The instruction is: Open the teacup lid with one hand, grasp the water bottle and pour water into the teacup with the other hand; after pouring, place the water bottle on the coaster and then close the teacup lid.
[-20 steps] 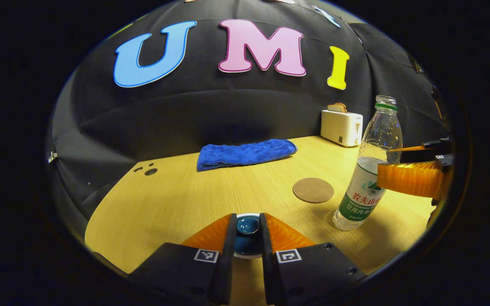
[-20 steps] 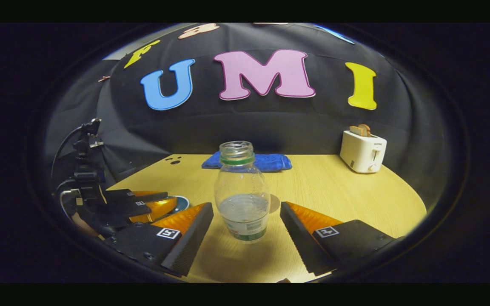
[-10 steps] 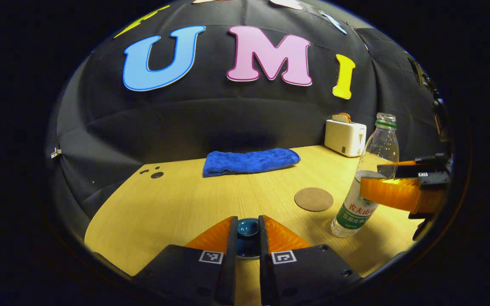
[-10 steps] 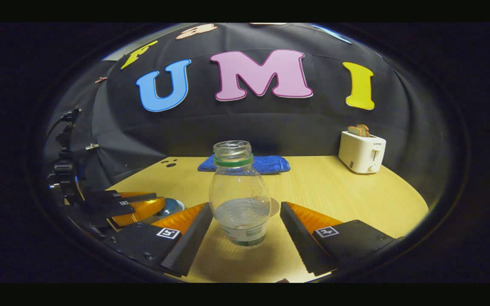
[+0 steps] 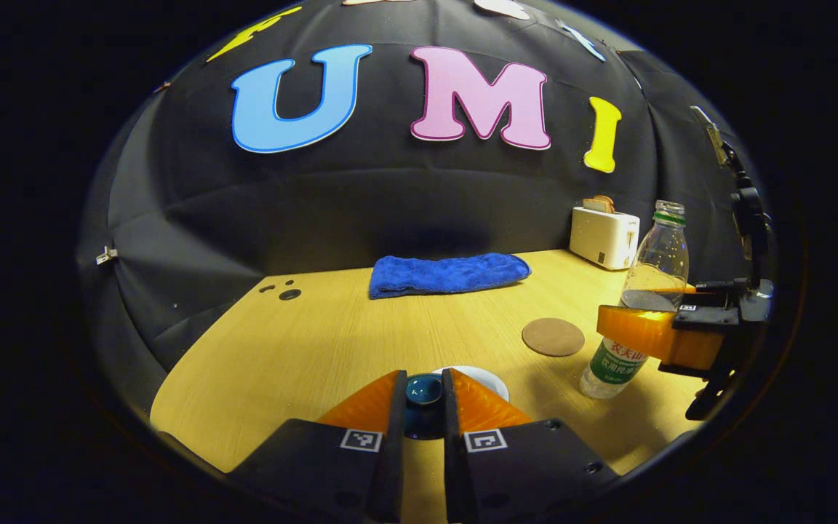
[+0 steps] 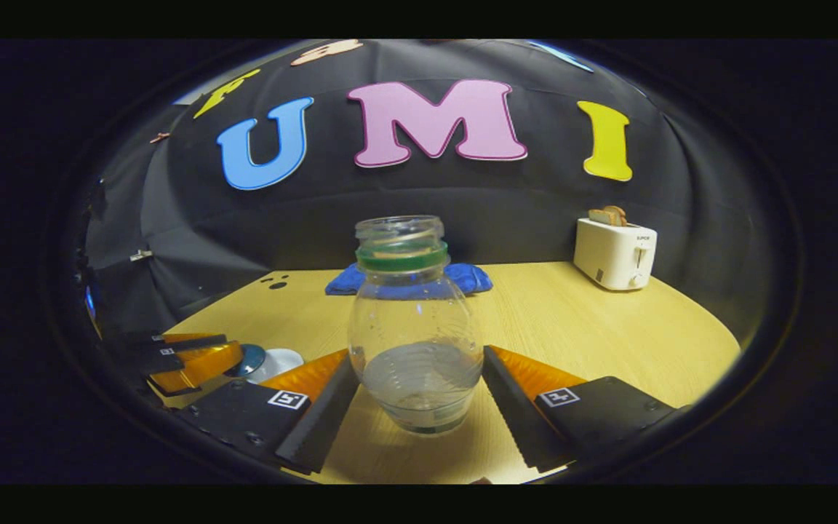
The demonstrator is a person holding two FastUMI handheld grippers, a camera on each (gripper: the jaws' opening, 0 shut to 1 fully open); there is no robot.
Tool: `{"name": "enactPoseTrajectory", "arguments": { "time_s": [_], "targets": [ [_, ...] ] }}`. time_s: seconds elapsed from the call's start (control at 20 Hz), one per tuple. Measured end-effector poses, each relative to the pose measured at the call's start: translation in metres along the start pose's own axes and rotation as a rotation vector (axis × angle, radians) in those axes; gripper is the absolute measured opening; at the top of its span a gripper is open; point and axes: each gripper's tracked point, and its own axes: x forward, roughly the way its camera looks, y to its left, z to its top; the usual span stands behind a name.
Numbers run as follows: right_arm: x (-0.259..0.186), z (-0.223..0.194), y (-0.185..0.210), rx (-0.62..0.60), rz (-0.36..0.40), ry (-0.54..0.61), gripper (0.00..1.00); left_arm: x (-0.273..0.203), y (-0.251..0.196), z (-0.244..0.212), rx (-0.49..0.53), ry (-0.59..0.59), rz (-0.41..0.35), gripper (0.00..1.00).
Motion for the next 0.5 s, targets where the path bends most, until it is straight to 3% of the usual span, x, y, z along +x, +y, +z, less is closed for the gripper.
{"name": "enactPoseTrajectory", "arguments": {
  "time_s": [0.05, 0.1, 0.15, 0.25, 0.3, 0.5],
  "targets": [
    [0.0029, 0.0010, -0.0015, 0.001, -0.011, -0.006, 0.99, -0.0003, 0.0007, -0.0012, 0.000, 0.001, -0.001, 0.27],
    [0.0057, 0.0016, -0.0014, 0.001, -0.019, -0.010, 0.94, -0.0001, 0.0008, -0.0026, 0.002, 0.005, -0.002, 0.30],
    [0.0061, 0.0013, -0.0006, -0.001, -0.023, -0.010, 0.98, 0.0003, 0.0008, -0.0052, 0.004, 0.009, -0.004, 0.27],
    [0.0074, -0.0012, 0.0013, -0.014, -0.029, -0.007, 0.93, -0.0003, 0.0012, -0.0061, 0.007, 0.009, -0.010, 0.23],
    [0.0057, -0.0022, 0.0015, -0.025, -0.034, -0.007, 0.85, 0.0007, 0.0016, -0.0057, 0.009, 0.009, -0.013, 0.27],
    [0.0045, -0.0043, 0.0023, -0.058, -0.038, -0.011, 0.81, 0.0015, 0.0038, -0.0045, 0.016, 0.004, -0.017, 0.27]
  ]
}}
